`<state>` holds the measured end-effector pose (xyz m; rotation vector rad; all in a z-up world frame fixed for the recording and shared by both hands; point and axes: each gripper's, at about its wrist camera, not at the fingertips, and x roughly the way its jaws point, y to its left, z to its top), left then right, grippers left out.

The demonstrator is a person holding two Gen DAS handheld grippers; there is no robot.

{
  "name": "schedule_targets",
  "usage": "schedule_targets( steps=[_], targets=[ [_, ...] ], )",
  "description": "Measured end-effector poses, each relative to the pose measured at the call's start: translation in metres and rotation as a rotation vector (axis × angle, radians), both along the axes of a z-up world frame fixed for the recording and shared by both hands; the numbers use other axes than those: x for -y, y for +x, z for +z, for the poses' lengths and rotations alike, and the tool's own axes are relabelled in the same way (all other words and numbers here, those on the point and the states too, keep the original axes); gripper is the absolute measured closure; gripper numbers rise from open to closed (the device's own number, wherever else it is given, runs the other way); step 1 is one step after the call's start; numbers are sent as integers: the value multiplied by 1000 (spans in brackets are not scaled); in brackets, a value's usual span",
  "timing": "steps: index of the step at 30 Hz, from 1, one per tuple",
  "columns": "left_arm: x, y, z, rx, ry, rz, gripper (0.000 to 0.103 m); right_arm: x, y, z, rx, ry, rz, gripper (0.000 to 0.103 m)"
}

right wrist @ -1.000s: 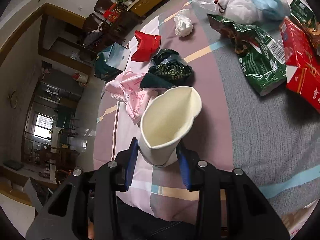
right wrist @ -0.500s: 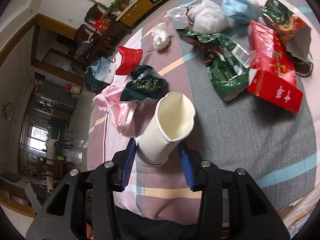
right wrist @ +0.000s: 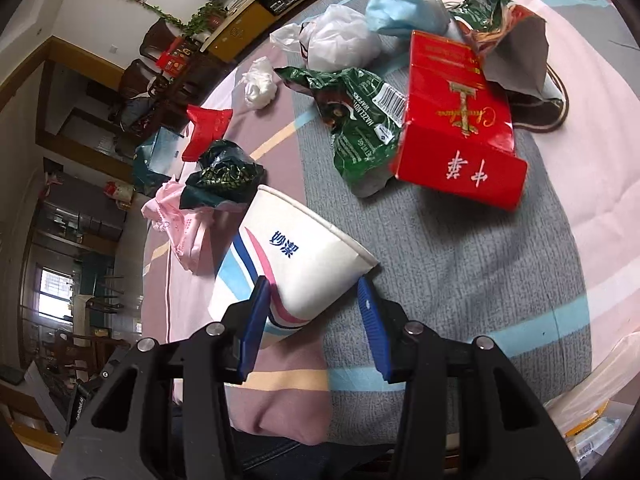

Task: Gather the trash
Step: 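Lift the paper cup with the right tool and bring it toward the left tool, then grasp the paper cup with the left tool while the right tool releases it, then grasp the red cigarette box with the right tool and lift it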

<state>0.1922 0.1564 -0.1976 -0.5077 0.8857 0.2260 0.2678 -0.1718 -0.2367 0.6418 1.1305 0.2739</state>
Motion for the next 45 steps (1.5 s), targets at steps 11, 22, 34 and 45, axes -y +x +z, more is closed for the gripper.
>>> schedule_targets(
  steps=[11,22,34,45],
  targets=[
    [4,3,-2,-14,0,-23,7,-64,9,3,38,-65,149,58],
    [15,12,-5,-38,-26,-106,5,-24,-1,42,166,-22,4,21],
    [112,81,-9,-16,174,-405,4,33,-42,52,219,-291,-44,19],
    [107,90,-30,-67,119,-482,43,60,15,20,121,-289,-184,19]
  ],
)
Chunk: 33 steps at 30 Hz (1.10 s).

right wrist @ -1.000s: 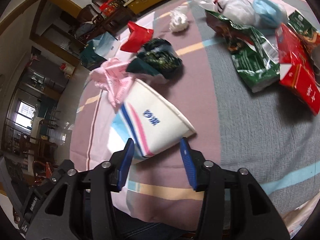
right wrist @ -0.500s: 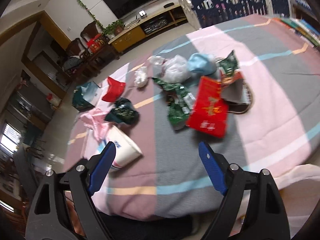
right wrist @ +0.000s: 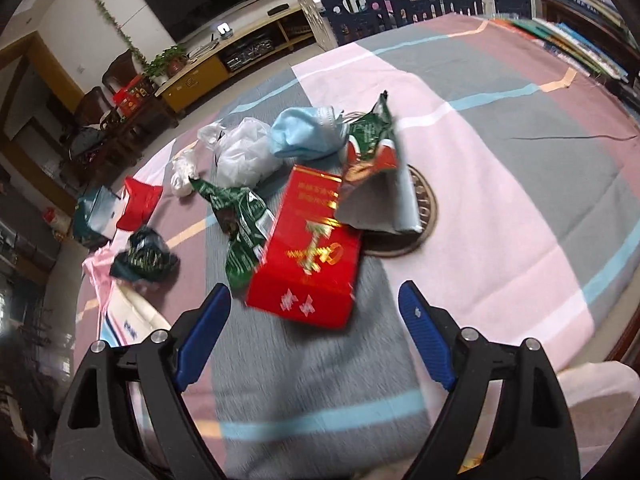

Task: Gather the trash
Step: 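Grasp the red cigarette box with the right tool and lift it, then carry cup and red box to the wastebasket and open both tools over it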

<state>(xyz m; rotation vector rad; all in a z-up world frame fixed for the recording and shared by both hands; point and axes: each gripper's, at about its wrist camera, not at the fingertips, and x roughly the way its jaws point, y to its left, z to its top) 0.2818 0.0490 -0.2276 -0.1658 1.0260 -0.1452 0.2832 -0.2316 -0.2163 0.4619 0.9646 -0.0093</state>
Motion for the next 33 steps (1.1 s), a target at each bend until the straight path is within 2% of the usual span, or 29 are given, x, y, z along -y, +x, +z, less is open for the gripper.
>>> schedule_targets(
  steps=[3,4,6,7,8,9,12,23,33],
  targets=[
    [2,-4,0,17,30,-13,47,-7,22,-8,-42,-29,-32,19],
    [4,-6,1,25,40,-23,52,-8,28,-10,-50,-27,-37,19],
    [7,-11,2,38,75,-45,73,-13,36,-14,-68,-31,-35,19],
    [9,-13,1,32,95,-56,83,-15,37,-15,-72,-39,-33,24],
    [8,-15,0,30,101,-58,83,-18,37,-15,-73,-49,-27,29],
    [7,-16,0,31,98,-57,83,-21,37,-16,-76,-58,-14,41],
    [2,-19,3,36,93,-44,84,-30,29,-15,-76,-54,28,45],
    [-35,-37,18,62,-61,61,84,-64,-29,-4,-35,-29,133,46],
    [-41,-45,21,75,-90,81,84,-78,-57,5,-6,-55,163,46]
  ],
)
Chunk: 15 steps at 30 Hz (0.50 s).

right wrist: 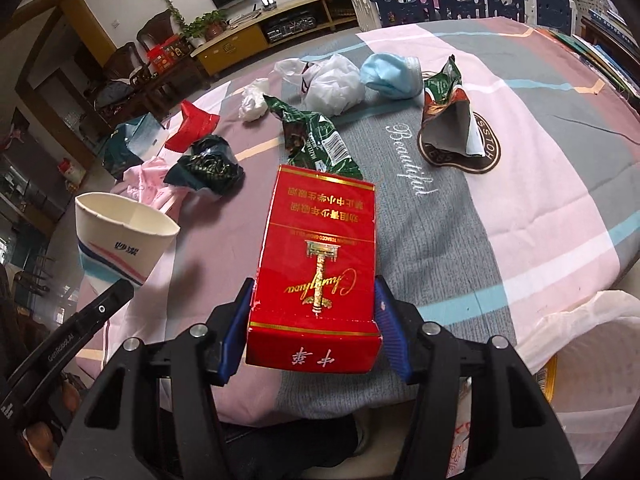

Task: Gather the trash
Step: 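Carry cup and red box to the wastebasket and open both tools over it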

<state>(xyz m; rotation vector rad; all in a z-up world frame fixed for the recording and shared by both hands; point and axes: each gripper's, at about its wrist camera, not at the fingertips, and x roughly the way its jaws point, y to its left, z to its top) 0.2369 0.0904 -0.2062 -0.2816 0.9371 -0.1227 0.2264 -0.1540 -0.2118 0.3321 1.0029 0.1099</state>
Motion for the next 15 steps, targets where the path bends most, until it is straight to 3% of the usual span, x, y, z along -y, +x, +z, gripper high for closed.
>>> schedule_targets(
  steps=[15],
  targets=[
    [-10,1,-5,-29,-75,16,84,-9,-6,1,7,7,2,46]
  ],
)
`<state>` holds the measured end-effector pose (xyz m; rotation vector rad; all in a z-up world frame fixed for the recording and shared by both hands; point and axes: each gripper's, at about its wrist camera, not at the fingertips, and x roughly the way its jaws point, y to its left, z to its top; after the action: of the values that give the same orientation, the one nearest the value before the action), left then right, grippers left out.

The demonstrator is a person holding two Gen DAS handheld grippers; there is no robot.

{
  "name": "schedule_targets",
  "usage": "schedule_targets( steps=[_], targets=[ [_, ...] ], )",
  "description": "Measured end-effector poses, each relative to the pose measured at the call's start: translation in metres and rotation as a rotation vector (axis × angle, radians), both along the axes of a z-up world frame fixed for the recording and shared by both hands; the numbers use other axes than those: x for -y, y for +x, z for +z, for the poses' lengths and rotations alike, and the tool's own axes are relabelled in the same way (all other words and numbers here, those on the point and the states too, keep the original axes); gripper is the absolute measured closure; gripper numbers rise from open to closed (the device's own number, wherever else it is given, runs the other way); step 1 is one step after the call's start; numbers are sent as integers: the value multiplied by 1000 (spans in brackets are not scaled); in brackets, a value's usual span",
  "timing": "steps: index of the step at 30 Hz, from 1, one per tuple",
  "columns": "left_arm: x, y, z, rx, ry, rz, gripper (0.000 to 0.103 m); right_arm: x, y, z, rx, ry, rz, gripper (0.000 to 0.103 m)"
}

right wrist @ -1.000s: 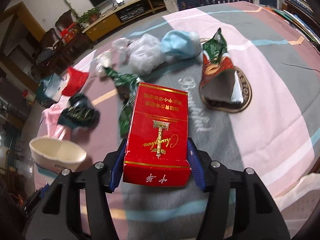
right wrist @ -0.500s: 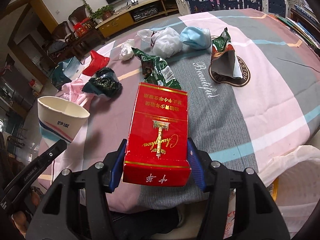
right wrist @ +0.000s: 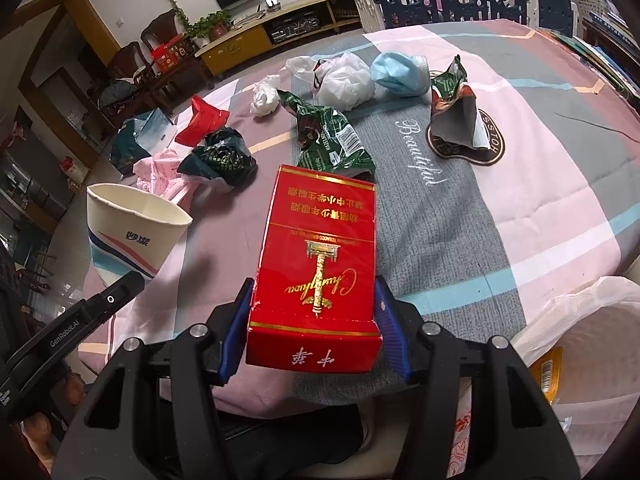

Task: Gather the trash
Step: 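Carry cup and red box to the wastebasket and open both tools over it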

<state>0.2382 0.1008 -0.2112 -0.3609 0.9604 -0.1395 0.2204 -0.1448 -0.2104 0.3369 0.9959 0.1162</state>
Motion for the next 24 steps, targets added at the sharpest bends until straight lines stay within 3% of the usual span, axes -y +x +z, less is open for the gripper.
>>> schedule_targets(
  steps=[6,11,16,20,24],
  targets=[
    [-10,1,-3,-16,-77,15,84,4,-6,16,48,-1,-5,46],
    [-4,-3,-1,-5,-53,1,84,26,-22,40,104,16,-9,46],
    [4,-9,3,12,-22,-23,84,76,-63,75,158,-7,-37,46],
    [7,-11,6,21,-9,-33,84,114,-102,69,96,-35,-91,46],
    [11,-16,10,33,10,-29,84,143,-135,25,-51,-56,-160,45]
  ],
)
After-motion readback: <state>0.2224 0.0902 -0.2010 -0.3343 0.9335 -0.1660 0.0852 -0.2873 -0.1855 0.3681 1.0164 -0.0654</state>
